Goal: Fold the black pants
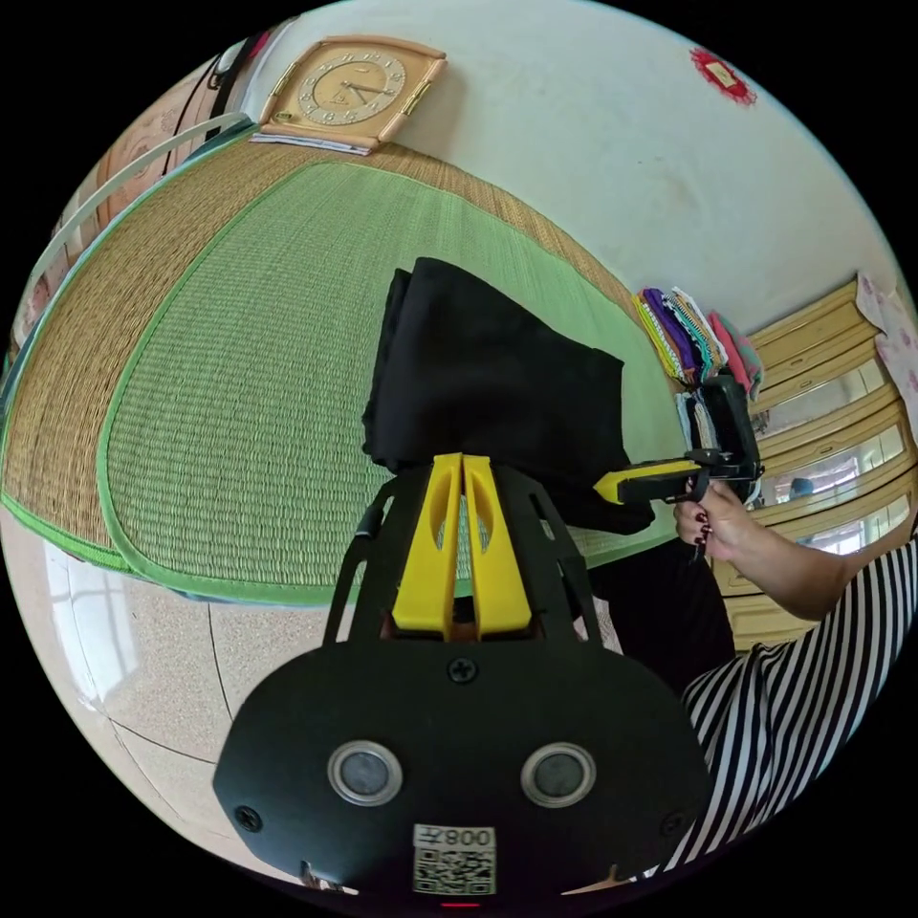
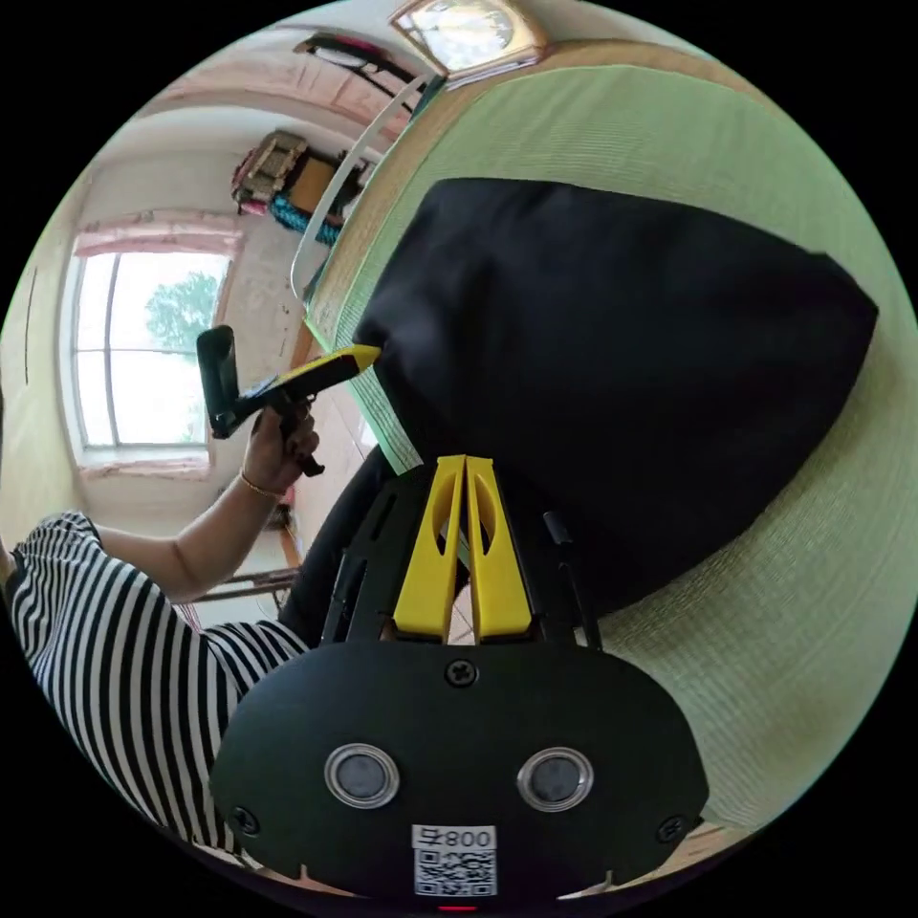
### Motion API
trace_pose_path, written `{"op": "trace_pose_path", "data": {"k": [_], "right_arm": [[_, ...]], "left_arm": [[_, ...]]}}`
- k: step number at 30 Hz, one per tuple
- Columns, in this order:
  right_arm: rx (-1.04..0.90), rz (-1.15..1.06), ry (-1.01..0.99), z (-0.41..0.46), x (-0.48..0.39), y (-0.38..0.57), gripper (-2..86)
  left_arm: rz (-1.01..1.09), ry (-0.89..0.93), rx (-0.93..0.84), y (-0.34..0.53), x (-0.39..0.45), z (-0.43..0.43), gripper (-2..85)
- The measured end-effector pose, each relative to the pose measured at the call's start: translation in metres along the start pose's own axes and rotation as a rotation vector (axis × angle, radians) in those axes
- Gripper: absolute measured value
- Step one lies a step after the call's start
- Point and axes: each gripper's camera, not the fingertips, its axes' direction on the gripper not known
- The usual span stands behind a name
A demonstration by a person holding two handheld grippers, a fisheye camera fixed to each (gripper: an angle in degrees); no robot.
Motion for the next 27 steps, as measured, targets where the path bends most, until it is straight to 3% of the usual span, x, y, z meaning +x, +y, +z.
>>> {"op": "trace_pose_path", "data": {"k": [5,12,19,23,27], "right_arm": [[0.065,-0.086,0.057,-0.036,-0.016,-0.002,0.0],[0.317,0.151,0.179,-0.122,0.063,-0.010,0.0],[0.277,0.250,0.131,-0.137,0.107,-0.007,0.0],[0.285,0.119,0.053,-0.152,0.076,0.025,0.0],[0.119,-0.041,0.011,-0.124,0.030,0.075,0.0]], "left_arm": [[0.062,-0.025,0.063,0.001,0.031,-0.009,0.1],[0.070,-0.075,-0.061,-0.007,0.051,0.027,0.1],[0.071,-0.097,-0.071,-0.012,0.067,0.031,0.1],[0.112,-0.115,-0.052,-0.013,0.078,0.034,0.1],[0.077,-0.078,-0.091,-0.018,0.071,0.052,0.1]]}}
